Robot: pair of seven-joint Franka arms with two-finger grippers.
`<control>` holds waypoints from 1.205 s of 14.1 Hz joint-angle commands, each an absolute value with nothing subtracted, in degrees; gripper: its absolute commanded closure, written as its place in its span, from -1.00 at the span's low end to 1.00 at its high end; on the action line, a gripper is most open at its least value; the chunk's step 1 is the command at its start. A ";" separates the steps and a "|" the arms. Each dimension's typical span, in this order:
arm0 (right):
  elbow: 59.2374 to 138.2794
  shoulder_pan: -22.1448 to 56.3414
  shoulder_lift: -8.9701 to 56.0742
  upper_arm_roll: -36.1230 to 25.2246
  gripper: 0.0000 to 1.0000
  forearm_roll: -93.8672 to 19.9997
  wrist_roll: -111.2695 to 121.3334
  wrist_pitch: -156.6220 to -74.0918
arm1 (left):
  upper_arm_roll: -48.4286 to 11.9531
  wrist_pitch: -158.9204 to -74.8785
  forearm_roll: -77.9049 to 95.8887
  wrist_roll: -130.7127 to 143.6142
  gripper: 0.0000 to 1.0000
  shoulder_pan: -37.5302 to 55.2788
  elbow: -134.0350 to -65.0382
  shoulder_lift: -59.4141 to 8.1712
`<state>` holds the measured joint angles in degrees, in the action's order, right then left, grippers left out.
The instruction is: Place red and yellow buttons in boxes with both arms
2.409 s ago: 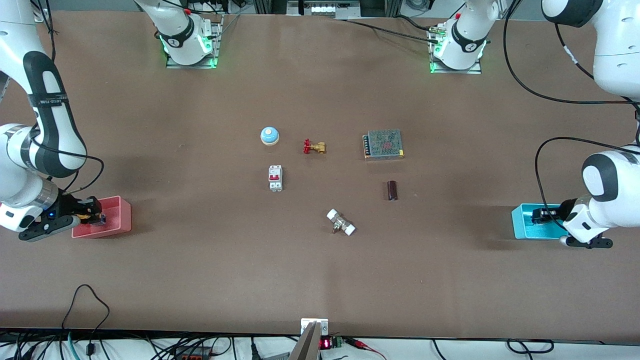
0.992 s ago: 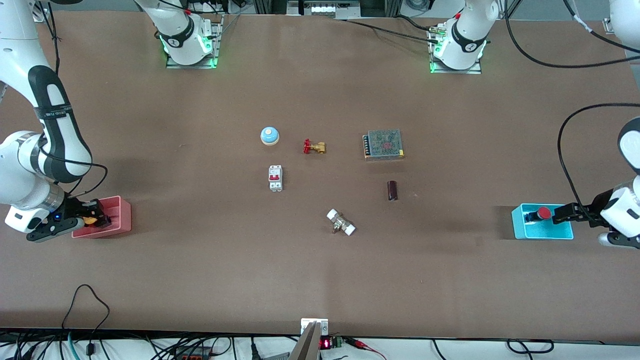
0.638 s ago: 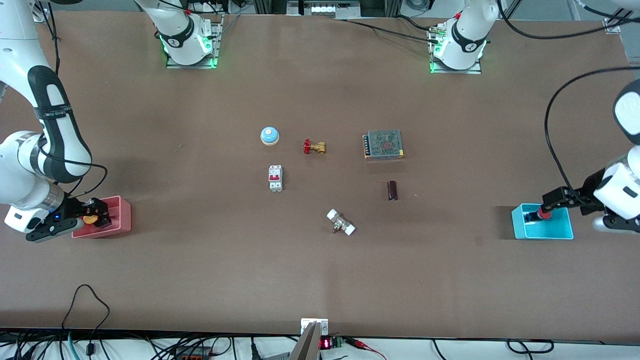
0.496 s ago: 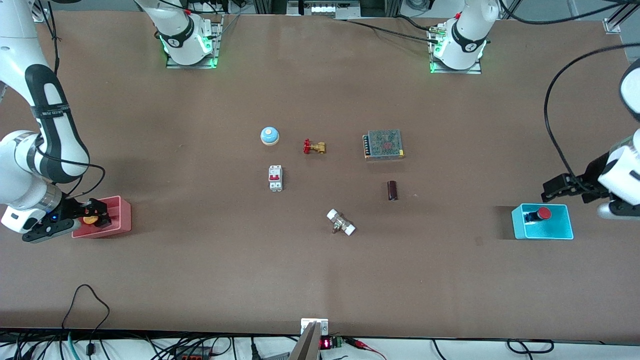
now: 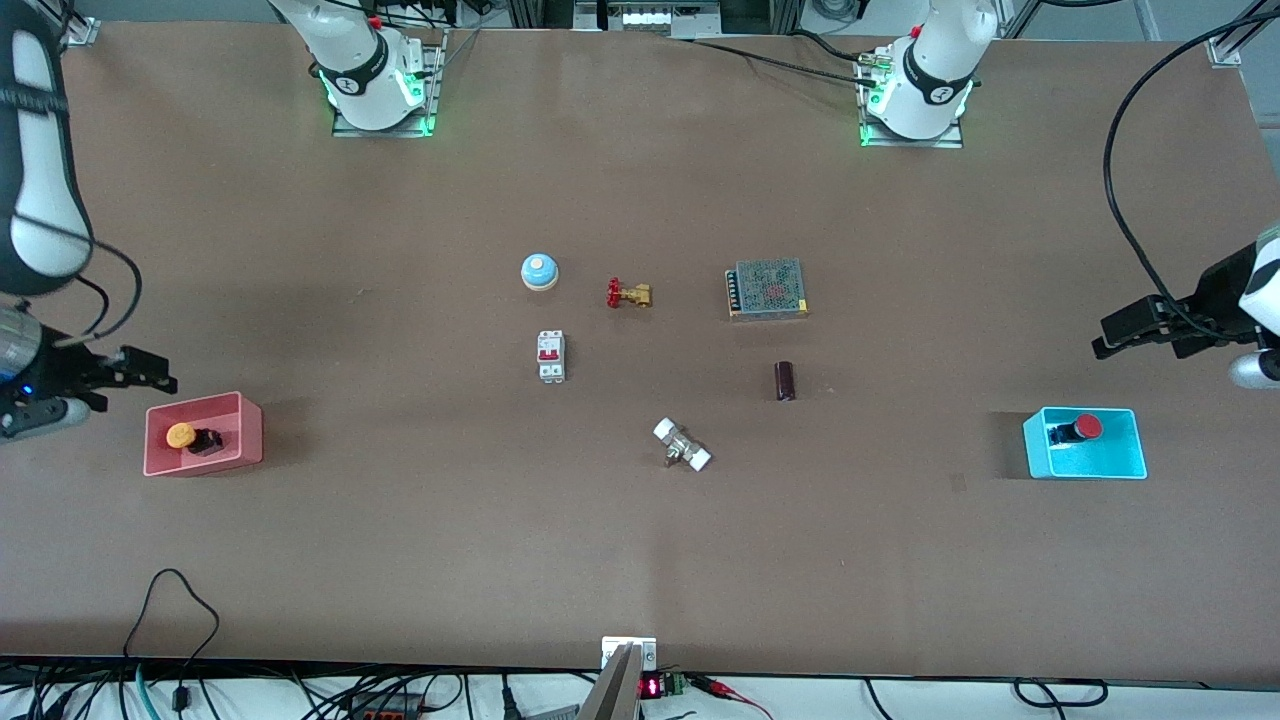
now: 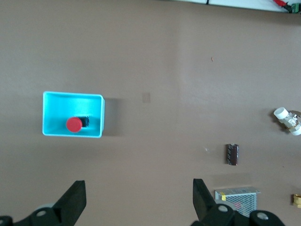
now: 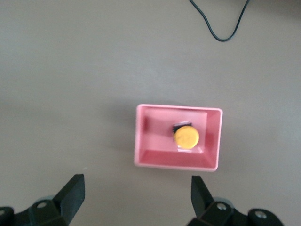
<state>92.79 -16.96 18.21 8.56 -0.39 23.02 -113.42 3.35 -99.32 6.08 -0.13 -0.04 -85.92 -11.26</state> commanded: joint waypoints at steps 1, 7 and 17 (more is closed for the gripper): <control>94.92 -13.11 10.48 9.23 -1.00 0.18 12.88 -108.48 | 3.25 -97.82 4.85 1.76 -1.00 0.79 -87.19 -9.15; 92.48 -3.43 5.45 9.32 -1.00 1.84 -3.59 -99.60 | 3.08 -94.67 4.92 -1.14 -1.00 -0.79 -86.04 -7.74; 86.48 -0.71 6.94 5.81 -1.00 3.16 -1.05 -93.52 | 1.32 -93.34 3.16 2.72 -1.00 -0.35 -87.45 -5.72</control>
